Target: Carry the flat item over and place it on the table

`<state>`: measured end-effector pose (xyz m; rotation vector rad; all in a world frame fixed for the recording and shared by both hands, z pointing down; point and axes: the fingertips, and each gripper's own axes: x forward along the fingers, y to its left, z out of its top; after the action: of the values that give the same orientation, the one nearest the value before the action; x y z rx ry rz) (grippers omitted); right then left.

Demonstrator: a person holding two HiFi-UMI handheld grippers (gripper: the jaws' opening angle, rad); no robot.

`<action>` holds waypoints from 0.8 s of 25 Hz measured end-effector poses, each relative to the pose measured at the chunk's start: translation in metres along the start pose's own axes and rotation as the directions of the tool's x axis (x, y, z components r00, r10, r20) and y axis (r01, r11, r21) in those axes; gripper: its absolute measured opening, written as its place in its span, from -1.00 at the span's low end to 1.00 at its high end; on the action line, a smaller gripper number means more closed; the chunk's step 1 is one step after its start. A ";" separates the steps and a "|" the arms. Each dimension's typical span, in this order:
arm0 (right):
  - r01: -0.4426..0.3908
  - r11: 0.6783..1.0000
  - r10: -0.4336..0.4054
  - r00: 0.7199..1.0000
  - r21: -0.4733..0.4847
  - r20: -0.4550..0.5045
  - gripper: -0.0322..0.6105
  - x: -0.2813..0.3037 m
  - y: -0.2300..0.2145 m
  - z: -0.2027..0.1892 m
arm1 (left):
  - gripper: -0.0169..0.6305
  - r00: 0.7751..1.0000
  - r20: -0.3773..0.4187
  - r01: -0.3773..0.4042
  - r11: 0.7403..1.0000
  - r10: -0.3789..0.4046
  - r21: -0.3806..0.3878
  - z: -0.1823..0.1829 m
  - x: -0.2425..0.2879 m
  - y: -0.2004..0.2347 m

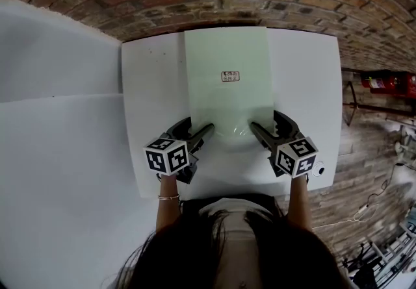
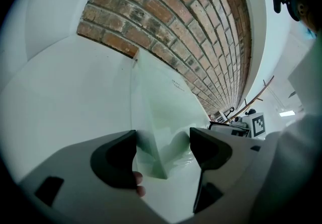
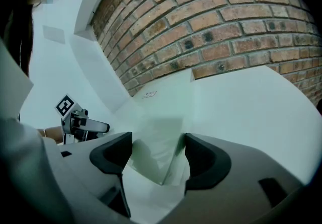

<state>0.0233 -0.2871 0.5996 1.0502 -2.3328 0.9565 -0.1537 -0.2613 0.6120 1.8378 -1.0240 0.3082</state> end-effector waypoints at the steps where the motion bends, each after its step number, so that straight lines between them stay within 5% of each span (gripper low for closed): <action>1: 0.000 1.000 0.000 1.000 0.000 -0.001 0.18 0.000 0.000 0.000 | 0.10 1.000 -0.001 0.000 1.000 0.000 0.000 0.000 0.000 0.000; 20: 0.026 1.000 -0.026 1.000 0.002 -0.015 0.18 -0.002 0.002 -0.002 | 0.09 0.999 0.005 -0.039 0.999 0.039 0.001 0.000 -0.010 0.000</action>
<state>0.0237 -0.2839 0.5987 1.0681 -2.3005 0.9538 -0.1597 -0.2555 0.6057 1.8222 -1.0647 0.3277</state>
